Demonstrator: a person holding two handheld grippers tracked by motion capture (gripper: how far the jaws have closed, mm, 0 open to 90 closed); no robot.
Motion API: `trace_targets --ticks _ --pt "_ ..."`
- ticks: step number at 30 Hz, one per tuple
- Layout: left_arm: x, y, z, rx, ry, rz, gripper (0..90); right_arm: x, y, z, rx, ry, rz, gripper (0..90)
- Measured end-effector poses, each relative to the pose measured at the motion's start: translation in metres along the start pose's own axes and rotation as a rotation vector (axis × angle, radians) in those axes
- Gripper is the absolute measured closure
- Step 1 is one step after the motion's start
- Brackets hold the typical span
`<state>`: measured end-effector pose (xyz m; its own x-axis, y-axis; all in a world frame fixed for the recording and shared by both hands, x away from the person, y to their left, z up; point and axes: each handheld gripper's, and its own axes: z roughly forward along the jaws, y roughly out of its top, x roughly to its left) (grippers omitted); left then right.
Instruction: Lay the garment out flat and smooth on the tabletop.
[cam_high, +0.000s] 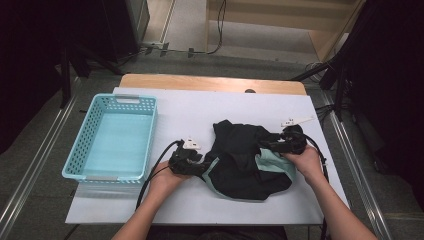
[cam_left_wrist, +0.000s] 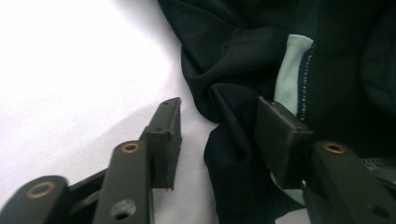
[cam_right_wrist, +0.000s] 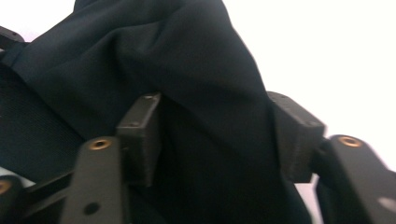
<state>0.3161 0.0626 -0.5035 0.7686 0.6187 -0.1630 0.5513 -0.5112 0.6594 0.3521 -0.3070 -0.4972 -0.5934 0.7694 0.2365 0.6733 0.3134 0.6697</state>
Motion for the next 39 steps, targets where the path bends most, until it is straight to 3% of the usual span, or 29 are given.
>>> trace_targets --ticks 1,3,4,6,7,8,9,11,15,20,22,27,32,34,38,39 --pt "0.001 0.002 0.0 0.007 0.015 -0.052 61.2 -0.001 0.0 0.001 0.01 0.005 0.007 44.8" --pt "0.002 0.003 0.0 0.01 0.008 -0.074 70.9 -0.001 -0.001 0.0 0.022 0.008 0.034 51.4" --pt "0.005 0.003 0.002 0.017 -0.041 -0.116 78.0 -0.002 -0.001 0.0 0.025 0.013 0.049 54.5" --pt "0.008 0.002 0.004 0.012 -0.078 -0.173 83.6 -0.005 -0.002 0.0 0.05 0.034 0.094 63.9" --pt "0.008 0.002 0.004 0.012 -0.078 -0.173 84.7 -0.005 -0.002 0.0 0.05 0.034 0.094 63.9" --pt "0.01 0.003 0.004 0.017 -0.095 -0.179 85.5 -0.007 -0.003 -0.002 0.071 0.045 0.102 73.6" --pt "0.01 0.003 0.004 0.021 -0.098 -0.178 86.0 -0.008 -0.003 -0.003 0.075 0.051 0.103 77.4" --pt "0.011 0.005 0.003 0.02 -0.103 -0.174 86.9 -0.007 -0.001 -0.008 0.075 0.064 0.104 79.5" --pt "0.013 0.011 -0.002 -0.015 -0.125 -0.187 87.7 -0.002 0.004 -0.021 0.047 0.044 0.081 80.2" --pt "0.015 0.024 -0.016 -0.074 -0.123 -0.179 87.9 0.002 0.008 -0.04 -0.012 0.022 0.076 80.2" --pt "0.016 0.035 -0.025 -0.107 -0.116 -0.154 88.0 0.002 0.008 -0.046 -0.033 0.015 0.078 80.3" --pt "0.02 0.05 -0.035 -0.138 -0.1 -0.136 88.5 0.005 0.009 -0.062 -0.082 -0.001 0.096 80.3" --pt "0.029 0.063 -0.047 -0.188 -0.091 -0.15 88.6 0.01 0.012 -0.071 -0.111 -0.009 0.095 80.2" --pt "0.036 0.076 -0.055 -0.221 -0.086 -0.166 88.6 0.013 0.015 -0.077 -0.126 -0.017 0.095 80.3" --pt "0.038 0.09 -0.058 -0.223 -0.068 -0.149 88.6 0.013 0.019 -0.084 -0.138 -0.017 0.098 80.6" --pt "0.038 0.101 -0.059 -0.219 -0.053 -0.13 88.6 0.012 0.022 -0.09 -0.152 -0.029 0.101 80.6"
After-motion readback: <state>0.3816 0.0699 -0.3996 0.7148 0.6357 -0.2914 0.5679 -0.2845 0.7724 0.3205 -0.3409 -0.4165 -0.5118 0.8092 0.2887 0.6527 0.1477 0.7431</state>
